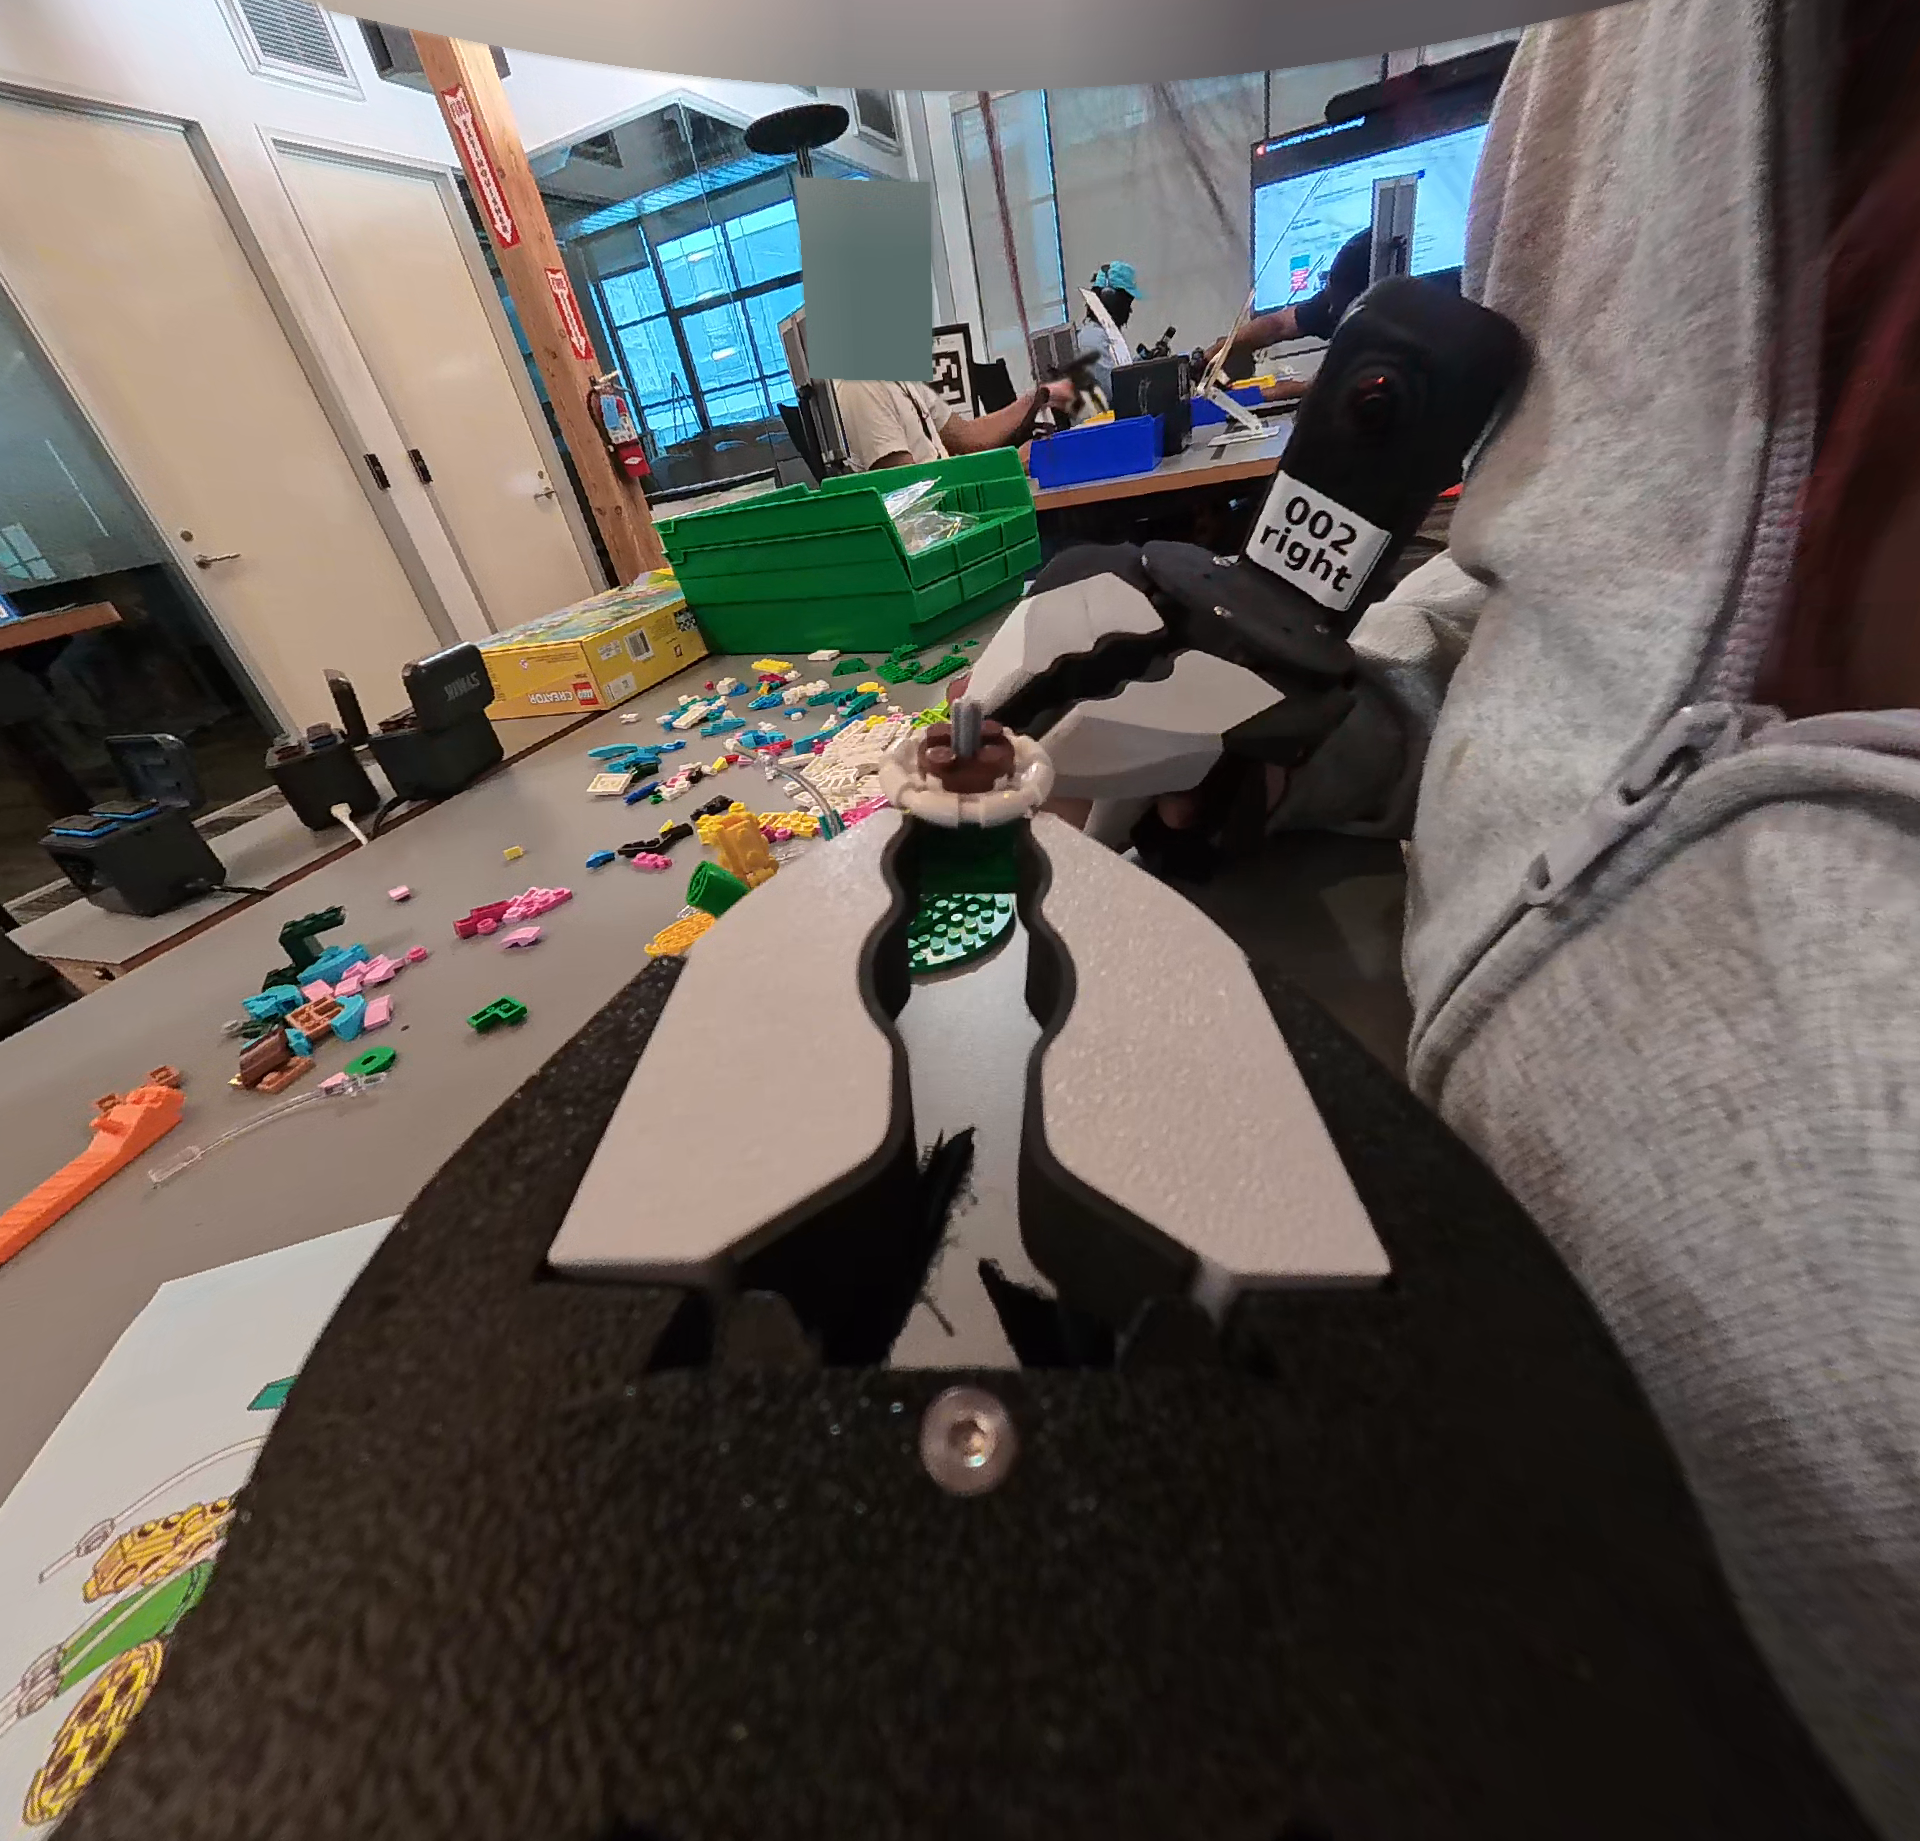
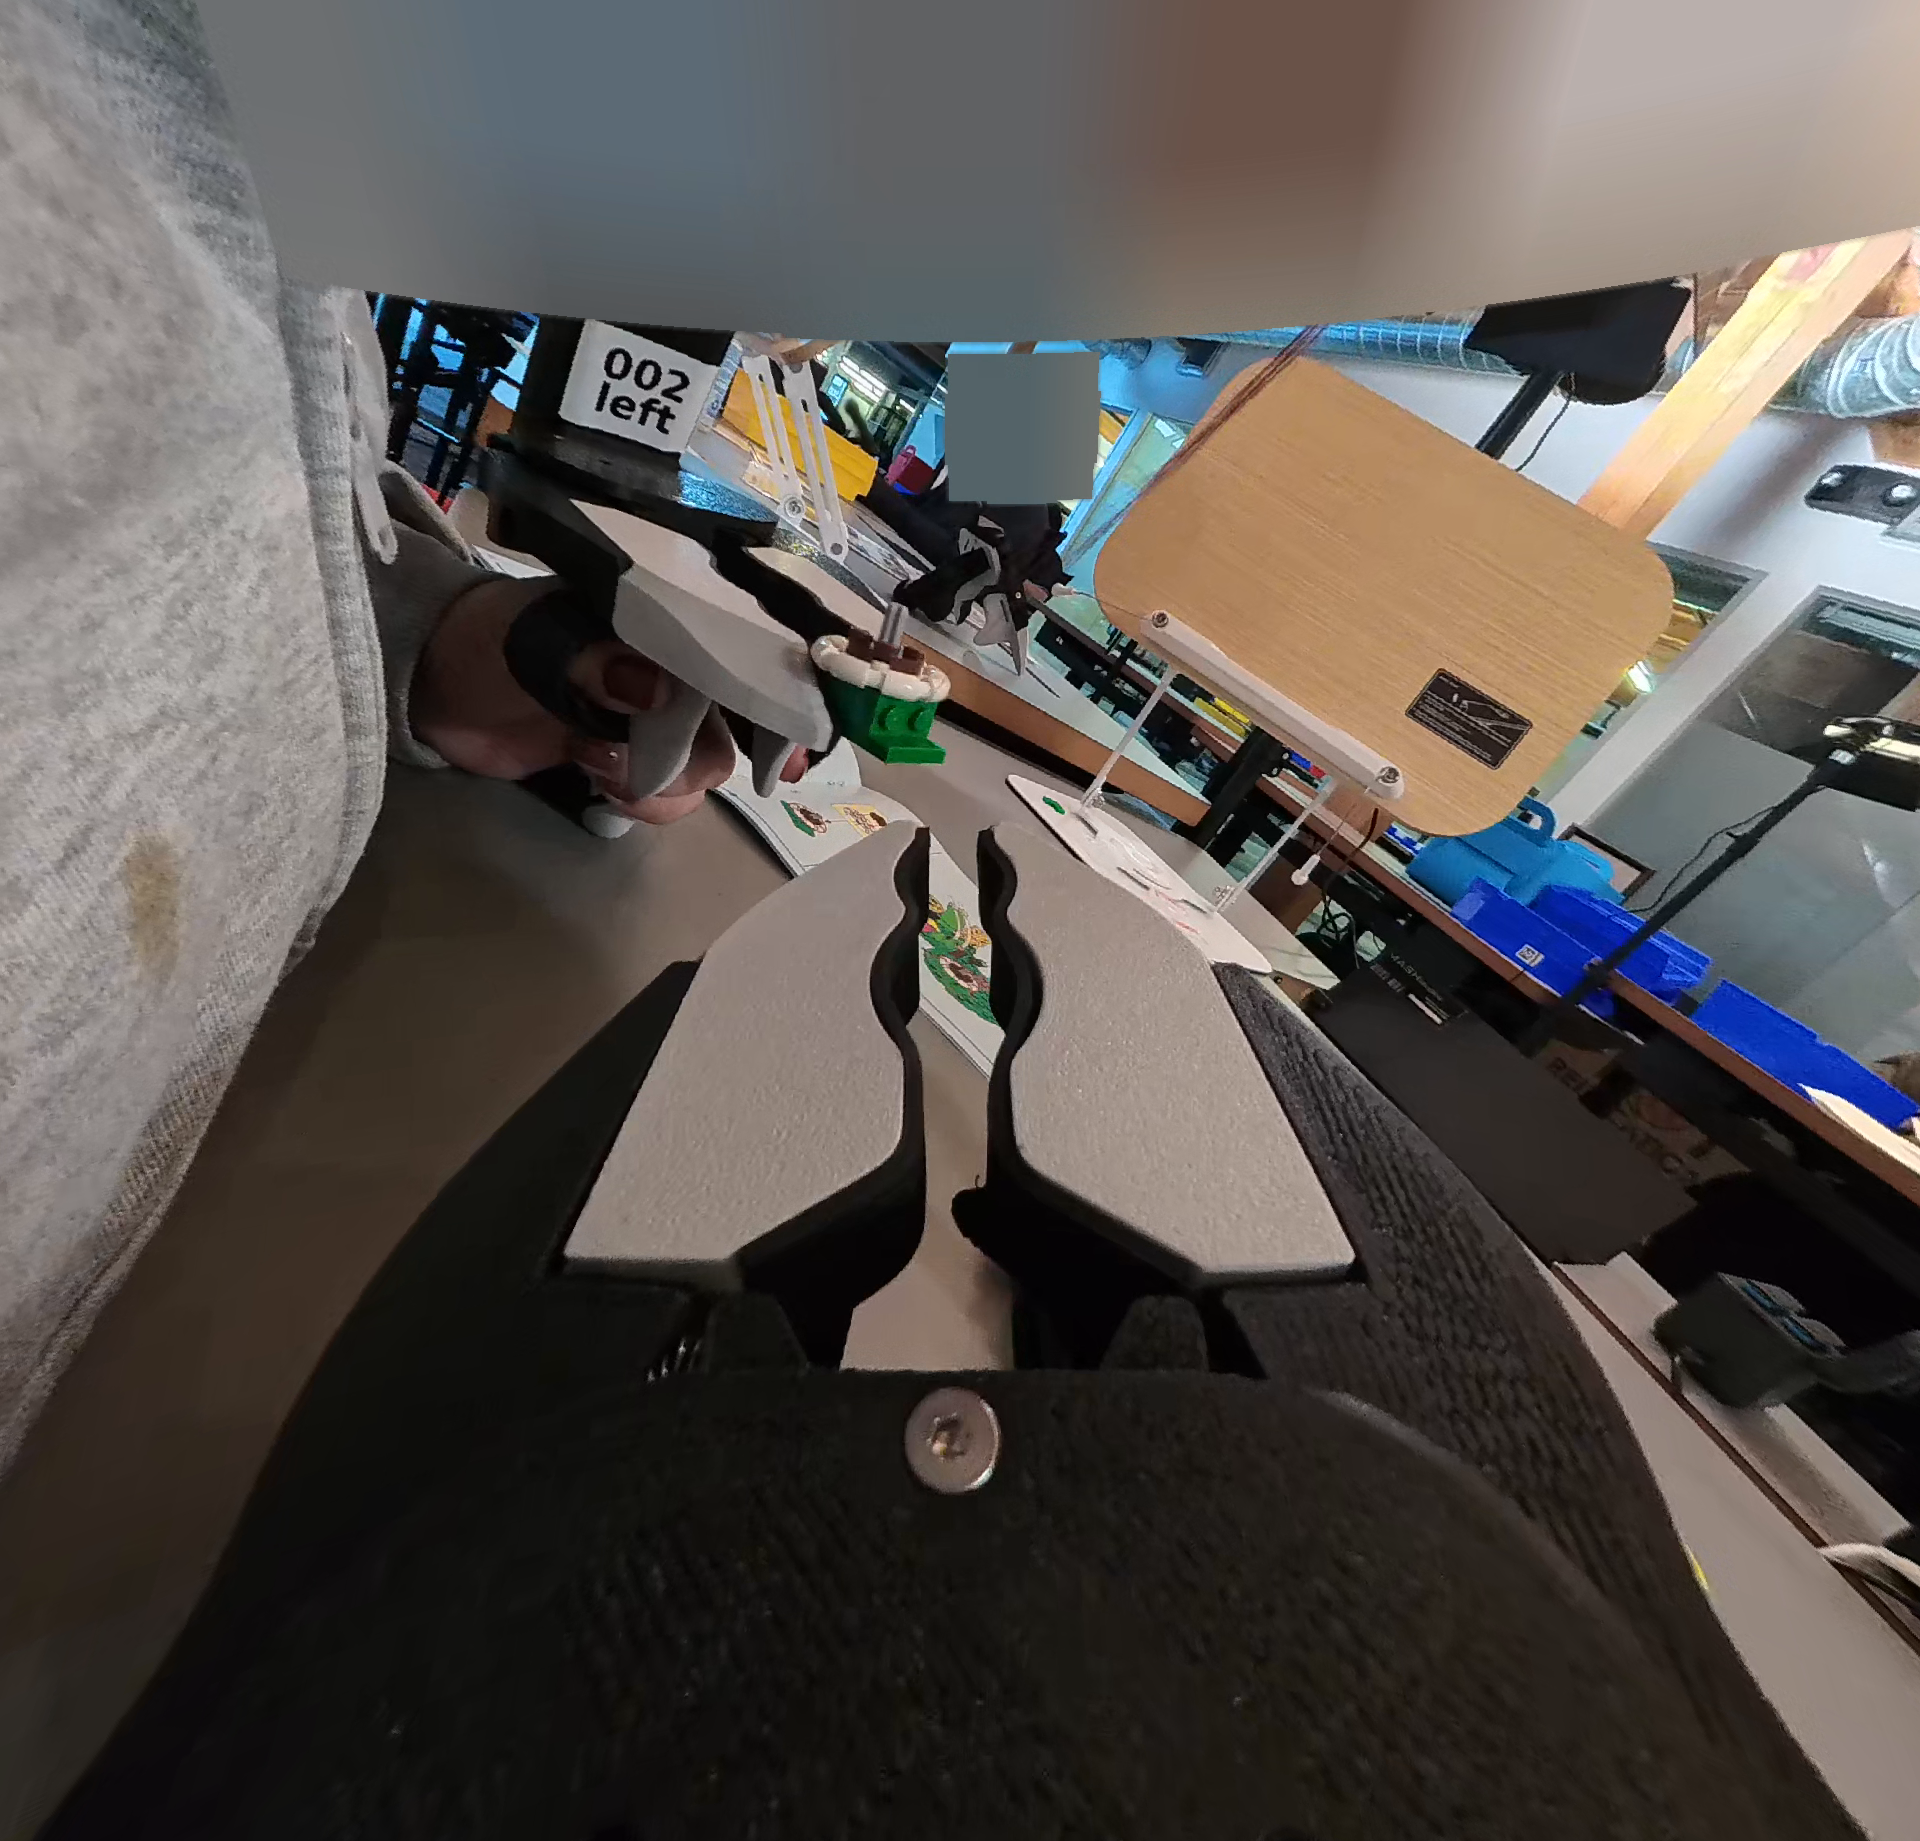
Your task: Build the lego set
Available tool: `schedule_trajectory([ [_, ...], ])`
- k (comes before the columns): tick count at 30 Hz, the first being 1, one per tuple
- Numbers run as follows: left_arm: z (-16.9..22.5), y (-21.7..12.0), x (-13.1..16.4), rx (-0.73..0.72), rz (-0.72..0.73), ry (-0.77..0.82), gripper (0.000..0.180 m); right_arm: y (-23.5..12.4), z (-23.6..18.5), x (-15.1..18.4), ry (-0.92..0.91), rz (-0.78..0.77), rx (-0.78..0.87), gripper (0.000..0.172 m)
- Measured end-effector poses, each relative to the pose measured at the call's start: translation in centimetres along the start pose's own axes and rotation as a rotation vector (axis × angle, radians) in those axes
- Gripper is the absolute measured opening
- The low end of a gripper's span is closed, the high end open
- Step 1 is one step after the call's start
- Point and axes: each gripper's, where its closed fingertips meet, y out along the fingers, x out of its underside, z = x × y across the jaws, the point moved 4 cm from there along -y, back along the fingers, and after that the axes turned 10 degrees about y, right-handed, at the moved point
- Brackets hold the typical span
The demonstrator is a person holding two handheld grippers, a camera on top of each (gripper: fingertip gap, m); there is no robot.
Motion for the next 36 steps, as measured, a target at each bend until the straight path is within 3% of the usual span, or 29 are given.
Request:
schedule_trajectory([
  [14, -0.5, 0.0, 0.1, -0.019, -0.010, -0.034, 0.017, 0.0, 0.0, -0.1, 0.023, 0.002, -0.009, 0.006],
  [17, -1.1, 0.1, 0.4, 0.000, -0.011, -0.122, 0.017, 0.1, 0.6, -0.3, 0.144, 0.004, -0.031, 0.010],
  [20, -1.9, 0.2, 0.5, 0.011, 0.002, -0.221, 0.017, 0.6, 1.5, -0.1, 0.395, -0.049, -0.107, 0.025],
  [25, -0.9, 1.6, 0.8, 0.178, -0.027, -0.361, 0.017, 0.9, 1.6, -0.2, 0.561, -0.165, -0.247, 0.030],
  [29, 0.4, 2.9, 0.8, 0.273, -0.056, -0.352, 0.017, 0.5, 1.0, 0.0, 0.550, -0.278, -0.327, 0.029],
  [36, 1.2, 4.2, 0.5, 0.345, -0.089, -0.298, 0.017, -1.3, 0.6, -0.1, 0.536, -0.345, -0.343, 0.015],
])
